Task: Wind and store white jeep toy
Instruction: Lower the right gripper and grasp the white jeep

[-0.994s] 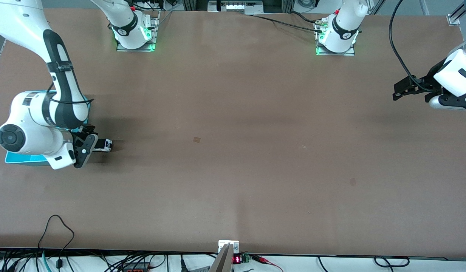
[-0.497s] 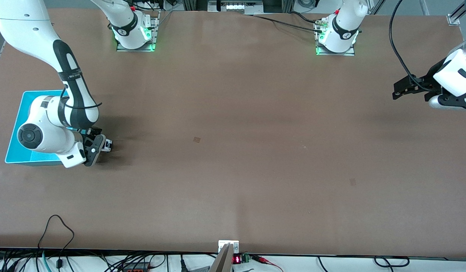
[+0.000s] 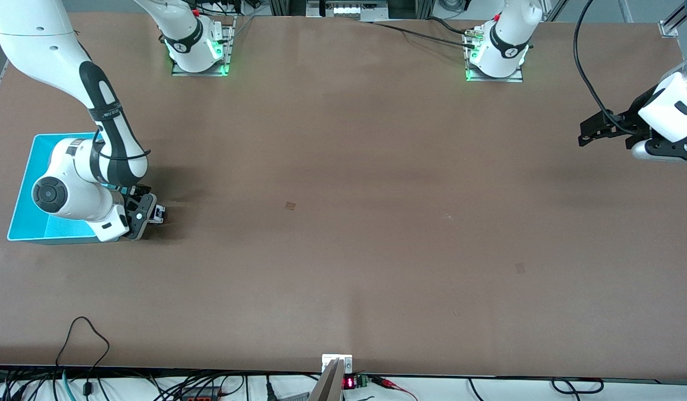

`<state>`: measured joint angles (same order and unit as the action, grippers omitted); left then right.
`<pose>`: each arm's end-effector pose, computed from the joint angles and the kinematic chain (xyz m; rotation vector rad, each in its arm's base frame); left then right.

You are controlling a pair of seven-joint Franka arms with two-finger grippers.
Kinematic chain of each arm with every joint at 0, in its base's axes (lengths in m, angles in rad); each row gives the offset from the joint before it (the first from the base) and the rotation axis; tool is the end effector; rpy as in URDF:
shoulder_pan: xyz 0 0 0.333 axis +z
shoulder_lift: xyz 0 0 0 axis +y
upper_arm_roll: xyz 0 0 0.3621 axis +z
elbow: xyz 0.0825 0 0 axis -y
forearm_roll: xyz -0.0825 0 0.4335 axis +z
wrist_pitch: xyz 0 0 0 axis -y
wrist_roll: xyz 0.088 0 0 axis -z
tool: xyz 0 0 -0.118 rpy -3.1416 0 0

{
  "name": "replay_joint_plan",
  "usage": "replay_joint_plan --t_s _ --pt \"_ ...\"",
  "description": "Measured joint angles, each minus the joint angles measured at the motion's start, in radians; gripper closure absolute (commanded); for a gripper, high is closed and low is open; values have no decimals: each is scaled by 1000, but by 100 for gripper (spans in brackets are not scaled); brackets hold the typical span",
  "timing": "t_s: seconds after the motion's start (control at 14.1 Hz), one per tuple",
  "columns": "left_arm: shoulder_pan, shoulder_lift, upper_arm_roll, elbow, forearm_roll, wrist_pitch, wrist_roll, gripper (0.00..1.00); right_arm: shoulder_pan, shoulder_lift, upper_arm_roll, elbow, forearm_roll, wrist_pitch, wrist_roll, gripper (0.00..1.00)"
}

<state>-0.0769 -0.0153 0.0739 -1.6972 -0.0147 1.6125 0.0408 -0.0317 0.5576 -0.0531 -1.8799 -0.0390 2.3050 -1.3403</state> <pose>0.5965 -0.0032 0.6064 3.1219 -0.0667 -0.1080 0.6745 -0.0570 0.1915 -2.4697 -1.8576 0.2110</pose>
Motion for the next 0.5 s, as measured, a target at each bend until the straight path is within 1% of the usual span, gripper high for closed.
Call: replay_joint_plan --t_s 0.14,0.21,0.28,0.5 --pt "0 0 0 0 0 -2 0 0 0 -1 0 0 0 18 -34 89" --pt "0 0 0 0 0 -2 0 0 0 -1 0 0 0 25 -40 98" --pt "0 0 0 0 0 -2 0 0 0 -3 0 0 0 27 -43 100" --pt "0 0 0 0 0 -2 0 0 0 -3 4 3 0 44 -45 100"
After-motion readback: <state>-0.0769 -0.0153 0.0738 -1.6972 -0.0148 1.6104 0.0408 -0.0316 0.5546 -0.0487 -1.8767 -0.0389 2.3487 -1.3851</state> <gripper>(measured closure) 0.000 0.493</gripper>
